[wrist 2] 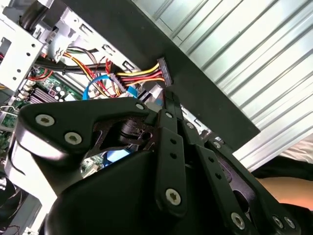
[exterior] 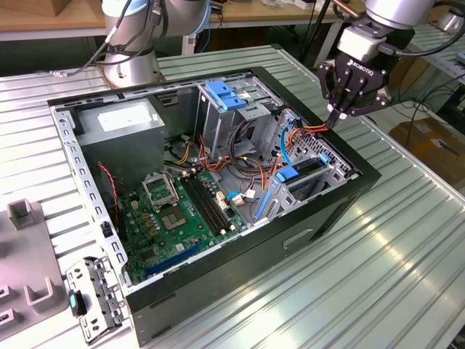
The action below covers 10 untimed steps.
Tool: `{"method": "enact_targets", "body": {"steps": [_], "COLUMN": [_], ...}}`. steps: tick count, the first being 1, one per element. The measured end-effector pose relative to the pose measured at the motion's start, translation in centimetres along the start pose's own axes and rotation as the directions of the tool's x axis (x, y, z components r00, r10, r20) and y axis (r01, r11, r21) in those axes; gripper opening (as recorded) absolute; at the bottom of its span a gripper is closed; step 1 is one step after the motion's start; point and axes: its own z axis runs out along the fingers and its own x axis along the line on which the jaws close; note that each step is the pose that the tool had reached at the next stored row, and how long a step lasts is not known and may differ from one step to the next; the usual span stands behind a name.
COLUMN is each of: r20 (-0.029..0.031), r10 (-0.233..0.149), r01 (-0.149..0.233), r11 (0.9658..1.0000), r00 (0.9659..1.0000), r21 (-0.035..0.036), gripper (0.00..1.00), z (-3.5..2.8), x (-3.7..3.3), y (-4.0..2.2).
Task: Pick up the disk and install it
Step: 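Insert the first disk wire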
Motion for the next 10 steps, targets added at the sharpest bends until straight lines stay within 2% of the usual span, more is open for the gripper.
{"method": "enact_targets", "body": {"steps": [5,7,9,10], "r20": [0.0008,0.0011,0.0017,0.0019], "r10": [-0.047,-0.082,-0.144,-0.161], "r01": [0.047,0.082,0.144,0.161], "r11": [0.9989,0.9966,0.9896,0.9870], "r00": [0.9989,0.9966,0.9896,0.9870], "r21": [0.0014,0.0025,0.0044,0.0050], "gripper": [0.11,0.11,0.11,0.11], "z": [0.06,0.08,0.10,0.11], "x": [-0.25,-0.26,-0.27,-0.27], "y": [-0.31,-0.33,-0.34,-0.34]}}
